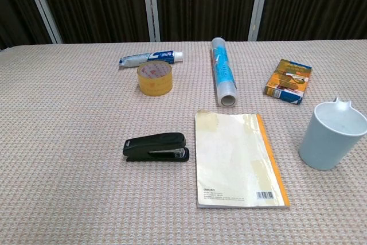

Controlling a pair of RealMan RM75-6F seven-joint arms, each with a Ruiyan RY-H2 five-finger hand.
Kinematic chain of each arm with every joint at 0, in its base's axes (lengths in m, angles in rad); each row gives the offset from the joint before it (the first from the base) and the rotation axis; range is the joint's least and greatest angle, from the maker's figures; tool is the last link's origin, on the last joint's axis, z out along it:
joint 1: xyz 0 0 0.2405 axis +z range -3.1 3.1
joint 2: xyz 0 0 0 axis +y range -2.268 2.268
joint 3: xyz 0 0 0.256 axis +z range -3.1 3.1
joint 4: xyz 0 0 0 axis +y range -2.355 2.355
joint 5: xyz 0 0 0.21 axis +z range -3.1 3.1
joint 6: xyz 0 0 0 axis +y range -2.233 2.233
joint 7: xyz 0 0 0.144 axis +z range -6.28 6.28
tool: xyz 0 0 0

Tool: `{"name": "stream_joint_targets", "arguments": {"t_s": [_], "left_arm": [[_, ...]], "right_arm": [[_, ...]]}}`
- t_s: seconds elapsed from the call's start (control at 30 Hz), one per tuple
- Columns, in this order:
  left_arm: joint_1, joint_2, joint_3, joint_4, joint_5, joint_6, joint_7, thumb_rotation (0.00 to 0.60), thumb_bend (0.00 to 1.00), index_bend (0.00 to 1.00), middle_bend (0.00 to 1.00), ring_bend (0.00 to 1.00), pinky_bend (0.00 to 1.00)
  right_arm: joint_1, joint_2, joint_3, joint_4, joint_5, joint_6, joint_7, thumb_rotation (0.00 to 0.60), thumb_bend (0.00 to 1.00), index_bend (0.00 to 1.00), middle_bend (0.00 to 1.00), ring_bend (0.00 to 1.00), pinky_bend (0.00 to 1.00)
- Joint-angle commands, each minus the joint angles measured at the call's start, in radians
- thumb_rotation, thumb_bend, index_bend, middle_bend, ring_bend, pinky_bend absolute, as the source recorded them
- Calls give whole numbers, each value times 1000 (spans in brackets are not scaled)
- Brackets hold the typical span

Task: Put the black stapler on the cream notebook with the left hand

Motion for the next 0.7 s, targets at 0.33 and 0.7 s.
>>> {"name": "stream_joint_targets", "arguments": {"t_s": [0.33, 0.7], "left_arm": [[-31, -58, -7, 21, 41, -6, -22, 600, 221, 58, 67, 78, 215], [-163, -312, -15, 153, 145, -93, -52, 600, 240, 250, 274, 225, 349]], "right_arm": [[7, 3, -2, -1, -6, -10, 9, 600, 140, 0, 0, 0, 0], [0, 11, -16, -6, -46, 11, 27, 600, 140, 0, 0, 0, 0]]}}
